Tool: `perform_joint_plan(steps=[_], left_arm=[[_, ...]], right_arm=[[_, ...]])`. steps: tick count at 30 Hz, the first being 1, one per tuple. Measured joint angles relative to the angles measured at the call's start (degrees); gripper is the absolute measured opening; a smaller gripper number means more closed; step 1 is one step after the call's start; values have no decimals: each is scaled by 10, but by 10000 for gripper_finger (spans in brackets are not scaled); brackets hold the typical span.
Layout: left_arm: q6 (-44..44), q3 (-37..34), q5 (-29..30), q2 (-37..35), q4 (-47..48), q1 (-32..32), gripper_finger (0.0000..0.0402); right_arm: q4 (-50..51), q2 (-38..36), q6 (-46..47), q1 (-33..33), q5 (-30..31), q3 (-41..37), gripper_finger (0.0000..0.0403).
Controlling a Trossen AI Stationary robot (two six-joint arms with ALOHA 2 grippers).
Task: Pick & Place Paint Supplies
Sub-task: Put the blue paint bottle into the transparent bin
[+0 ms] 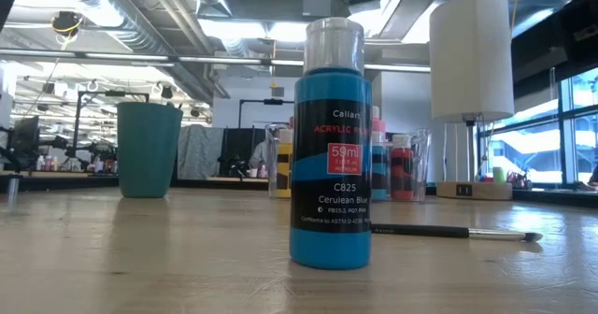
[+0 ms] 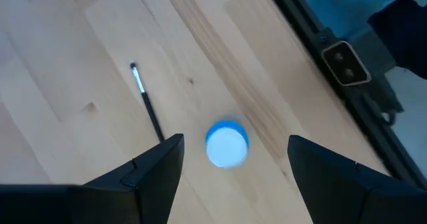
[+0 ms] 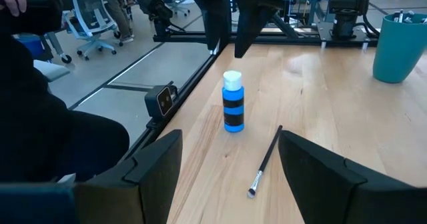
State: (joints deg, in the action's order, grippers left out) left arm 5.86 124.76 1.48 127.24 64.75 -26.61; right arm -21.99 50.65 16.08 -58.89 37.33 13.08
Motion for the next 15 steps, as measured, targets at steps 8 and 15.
perform_joint_plan(steps=[8, 15], left_arm=[[20, 0, -3, 12, 0, 2, 265], [19, 0, -10, 12, -3, 3, 265]], right_arm=[[5, 0, 0, 0, 1, 0, 252], [13, 0, 0, 0, 1, 0, 252]])
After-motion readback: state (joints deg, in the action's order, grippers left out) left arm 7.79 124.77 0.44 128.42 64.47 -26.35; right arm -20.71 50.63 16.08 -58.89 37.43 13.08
